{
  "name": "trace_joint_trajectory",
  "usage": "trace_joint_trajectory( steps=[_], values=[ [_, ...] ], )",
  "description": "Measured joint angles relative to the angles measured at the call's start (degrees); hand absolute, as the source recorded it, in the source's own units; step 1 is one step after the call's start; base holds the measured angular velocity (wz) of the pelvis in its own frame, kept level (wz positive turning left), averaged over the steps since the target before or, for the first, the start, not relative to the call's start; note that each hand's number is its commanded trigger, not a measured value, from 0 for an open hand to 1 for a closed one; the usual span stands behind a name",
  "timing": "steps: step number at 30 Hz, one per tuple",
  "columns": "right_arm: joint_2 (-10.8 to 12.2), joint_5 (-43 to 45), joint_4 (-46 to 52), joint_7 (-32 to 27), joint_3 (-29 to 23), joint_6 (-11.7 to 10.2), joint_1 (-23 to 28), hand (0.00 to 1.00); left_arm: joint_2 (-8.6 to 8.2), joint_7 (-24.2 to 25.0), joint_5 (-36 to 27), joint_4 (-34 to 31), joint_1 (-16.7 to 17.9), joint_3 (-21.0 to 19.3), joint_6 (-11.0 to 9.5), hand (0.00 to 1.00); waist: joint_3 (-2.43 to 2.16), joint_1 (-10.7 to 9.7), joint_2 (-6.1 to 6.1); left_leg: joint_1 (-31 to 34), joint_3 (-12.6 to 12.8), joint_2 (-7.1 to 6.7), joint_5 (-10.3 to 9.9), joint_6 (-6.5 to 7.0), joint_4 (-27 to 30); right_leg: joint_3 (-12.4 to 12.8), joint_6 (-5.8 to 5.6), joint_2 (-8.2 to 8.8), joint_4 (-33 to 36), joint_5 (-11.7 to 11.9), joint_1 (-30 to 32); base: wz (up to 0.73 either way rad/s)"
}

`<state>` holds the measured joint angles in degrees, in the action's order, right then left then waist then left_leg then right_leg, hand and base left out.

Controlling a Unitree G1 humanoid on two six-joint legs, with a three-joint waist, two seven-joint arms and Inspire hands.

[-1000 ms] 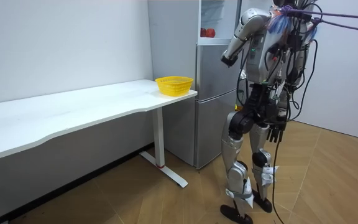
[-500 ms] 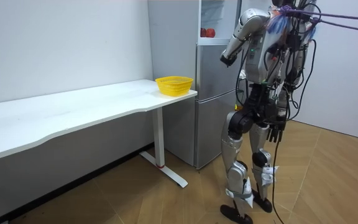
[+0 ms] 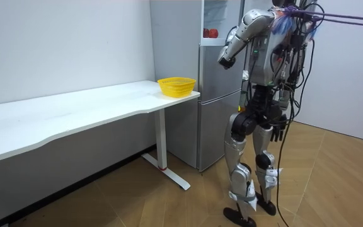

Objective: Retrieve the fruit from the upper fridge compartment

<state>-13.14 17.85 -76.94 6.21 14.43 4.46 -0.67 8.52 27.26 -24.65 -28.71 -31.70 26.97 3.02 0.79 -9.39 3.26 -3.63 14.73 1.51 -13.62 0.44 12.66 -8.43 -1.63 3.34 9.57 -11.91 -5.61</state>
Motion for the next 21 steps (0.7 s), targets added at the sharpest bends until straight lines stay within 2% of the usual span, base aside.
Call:
trace_joint_trajectory(
  steps=[2, 4, 6, 8, 11, 12, 16, 19, 21],
  values=[
    [0.0, 0.0, 0.0, -0.1, 0.0, 0.0, 0.2, 0.0, 0.14, -0.9, 2.1, -0.5, 0.7, -0.8, -0.4, 0.0, -0.11, 0.6, -0.12, 0.0, -0.4, -0.02, 0.0, 0.0, 0.0, -0.5, 0.0, 0.02, 0.1, 0.0, -0.1, 0.09],
    [-0.1, 0.0, 0.0, -0.2, 0.0, 0.1, 0.2, 0.0, 0.98, -2.0, 3.7, -1.4, 1.1, -1.4, -0.4, 0.0, -0.21, 0.9, -0.08, 0.0, -0.9, -0.05, 0.0, 0.0, 0.0, -1.1, 0.0, 0.03, 0.1, 0.0, -0.2, 0.09],
    [-0.1, 0.2, 0.0, -0.2, -0.1, 0.1, 0.3, 0.0, 1.74, -2.2, 7.0, -2.6, 1.2, -2.5, -0.5, 0.0, -0.64, 1.7, 0.03, 0.0, -1.0, -0.02, 0.0, 0.0, 0.0, -2.0, 0.0, 0.1, 0.2, 0.0, -0.4, 0.04],
    [0.0, 0.7, -0.6, -0.2, -0.1, 0.1, 0.1, 0.0, 1.74, -3.0, 9.8, -3.6, 1.7, -3.0, -0.7, 0.0, -0.73, 1.9, 0.02, -0.3, -1.0, 0.0, 0.0, 0.0, 0.1, -3.0, 0.0, 0.18, 0.3, 0.0, -1.1, 0.07],
    [0.1, 1.3, -1.1, -0.3, -0.6, 0.1, 0.2, 0.0, 2.4, -4.2, 12.8, -4.1, 4.7, -4.4, -0.9, 0.0, -0.9, 2.1, -0.1, -1.5, -1.2, -0.01, 0.0, 0.0, 0.0, -3.5, 0.0, 0.21, 0.2, 0.0, -2.1, 0.03],
    [0.3, 1.5, -1.2, -0.5, -0.7, 0.1, 0.5, 0.0, 2.79, -4.6, 14.0, -4.7, 6.3, -5.3, -0.9, 0.0, -0.97, 1.9, -0.24, -1.7, -1.5, -0.01, 0.0, -0.01, 0.0, -4.5, 0.0, 0.25, 0.1, 0.0, -2.6, 0.07],
    [1.1, 1.4, -1.8, -1.3, -1.2, 0.1, 1.4, 0.0, 3.15, -6.0, 17.6, -6.3, 9.7, -8.0, -1.0, 0.0, -1.0, 2.5, -0.69, -1.7, -2.1, -0.14, 0.2, 0.07, 0.1, -5.1, 0.0, 0.39, 0.1, 0.0, -2.7, 0.09],
    [1.3, 2.3, -2.0, -1.0, -2.0, -0.1, 2.4, 0.0, 3.46, -7.0, 18.1, -6.2, 10.0, -10.7, -1.5, 0.0, -1.04, 4.0, -1.25, -1.7, -2.2, -0.19, 0.6, 0.29, 0.1, -5.0, -0.01, 0.52, 0.2, 0.0, -2.7, 0.01],
    [1.4, 3.0, -1.8, -1.0, -2.4, -0.2, 3.2, 0.0, 3.69, -8.4, 18.1, -6.3, 10.0, -13.6, -2.2, 0.0, -1.27, 5.2, -1.57, -1.8, -2.2, -0.18, 0.7, 0.33, 0.2, -4.8, -0.01, 0.52, 0.1, 0.0, -2.7, 0.0]
  ],
)
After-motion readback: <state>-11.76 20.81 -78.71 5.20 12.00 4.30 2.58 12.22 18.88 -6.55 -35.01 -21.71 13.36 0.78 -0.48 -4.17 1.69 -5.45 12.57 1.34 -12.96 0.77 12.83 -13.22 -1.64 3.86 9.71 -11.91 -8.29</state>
